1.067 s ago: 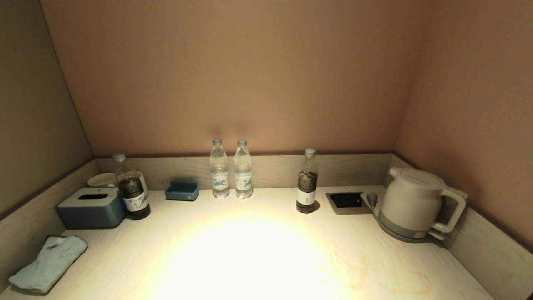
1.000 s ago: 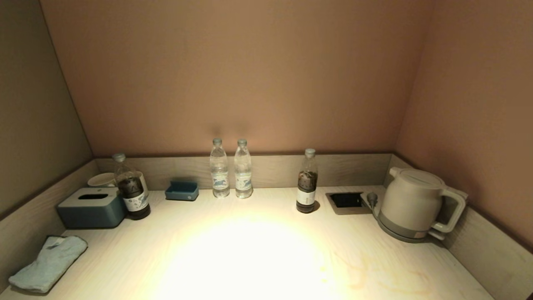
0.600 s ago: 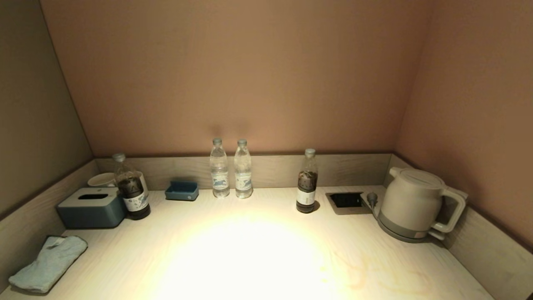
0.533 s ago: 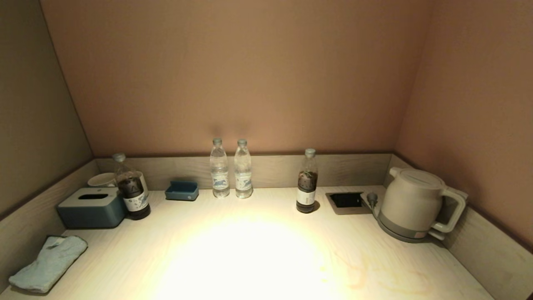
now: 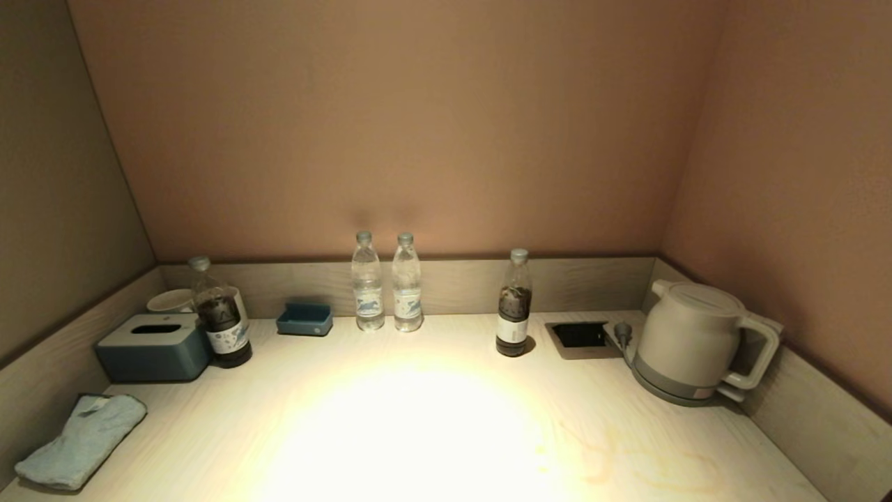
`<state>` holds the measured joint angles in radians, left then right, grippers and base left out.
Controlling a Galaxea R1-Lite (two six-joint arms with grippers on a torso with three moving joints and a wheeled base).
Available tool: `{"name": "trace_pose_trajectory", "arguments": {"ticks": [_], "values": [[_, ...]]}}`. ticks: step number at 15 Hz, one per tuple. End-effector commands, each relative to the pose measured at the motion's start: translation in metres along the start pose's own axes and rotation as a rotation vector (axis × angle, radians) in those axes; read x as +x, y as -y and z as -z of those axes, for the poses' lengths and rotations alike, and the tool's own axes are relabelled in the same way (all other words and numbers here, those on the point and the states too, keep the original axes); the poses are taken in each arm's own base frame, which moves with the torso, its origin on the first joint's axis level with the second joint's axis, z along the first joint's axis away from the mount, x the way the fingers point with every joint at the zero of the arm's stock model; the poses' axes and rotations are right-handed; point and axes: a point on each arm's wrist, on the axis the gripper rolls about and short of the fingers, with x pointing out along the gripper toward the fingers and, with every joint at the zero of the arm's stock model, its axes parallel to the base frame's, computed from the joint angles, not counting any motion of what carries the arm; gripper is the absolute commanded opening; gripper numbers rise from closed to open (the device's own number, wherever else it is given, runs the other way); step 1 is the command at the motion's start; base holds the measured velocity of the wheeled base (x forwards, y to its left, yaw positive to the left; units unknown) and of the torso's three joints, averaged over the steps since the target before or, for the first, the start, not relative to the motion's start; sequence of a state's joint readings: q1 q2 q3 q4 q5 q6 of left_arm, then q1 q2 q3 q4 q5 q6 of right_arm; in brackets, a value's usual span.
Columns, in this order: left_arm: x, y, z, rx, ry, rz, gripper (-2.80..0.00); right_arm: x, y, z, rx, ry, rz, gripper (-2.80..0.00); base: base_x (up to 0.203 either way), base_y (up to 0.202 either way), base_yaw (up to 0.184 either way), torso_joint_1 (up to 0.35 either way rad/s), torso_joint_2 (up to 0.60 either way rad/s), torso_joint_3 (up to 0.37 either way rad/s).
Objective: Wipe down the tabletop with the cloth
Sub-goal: Pick up the tablecloth
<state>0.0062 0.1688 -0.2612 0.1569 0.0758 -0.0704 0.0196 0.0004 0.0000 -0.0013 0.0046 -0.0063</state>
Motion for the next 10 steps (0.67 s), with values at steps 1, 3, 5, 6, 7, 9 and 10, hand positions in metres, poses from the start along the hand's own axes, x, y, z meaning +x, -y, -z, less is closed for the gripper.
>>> {"name": "trace_pose_trajectory", "arguments": {"ticks": [1,3,5,6,7,9,10], "values": [[0.026,0.003,-0.024,-0.034,-0.145,-0.055,-2.8,0.0,0.0,0.0,0.0,-0.001,0.0,-2.8,0.0,0.0,0.0,0.0,0.0,0.0],[0.067,0.005,-0.049,-0.097,-0.292,-0.183,-2.8,0.0,0.0,0.0,0.0,-0.001,0.0,-2.8,0.0,0.0,0.0,0.0,0.0,0.0],[0.122,0.008,-0.06,-0.114,-0.447,-0.32,-2.8,0.0,0.0,0.0,0.0,-0.001,0.0,-2.8,0.0,0.0,0.0,0.0,0.0,0.0],[0.151,0.009,-0.061,-0.114,-0.514,-0.382,-2.8,0.0,0.0,0.0,0.0,-0.001,0.0,-2.8,0.0,0.0,0.0,0.0,0.0,0.0],[0.177,0.01,-0.061,-0.113,-0.561,-0.435,-2.8,0.0,0.0,0.0,0.0,0.001,0.0,-2.8,0.0,0.0,0.0,0.0,0.0,0.0],[0.229,0.007,-0.053,-0.116,-0.643,-0.537,-2.8,0.0,0.0,0.0,-0.001,-0.001,0.0,-2.8,0.0,0.0,0.0,0.0,0.0,0.0],[0.25,0.003,-0.048,-0.117,-0.676,-0.584,-2.8,0.0,0.0,0.0,-0.001,0.001,0.0,-2.8,0.0,0.0,0.0,0.0,0.0,0.0]]}}
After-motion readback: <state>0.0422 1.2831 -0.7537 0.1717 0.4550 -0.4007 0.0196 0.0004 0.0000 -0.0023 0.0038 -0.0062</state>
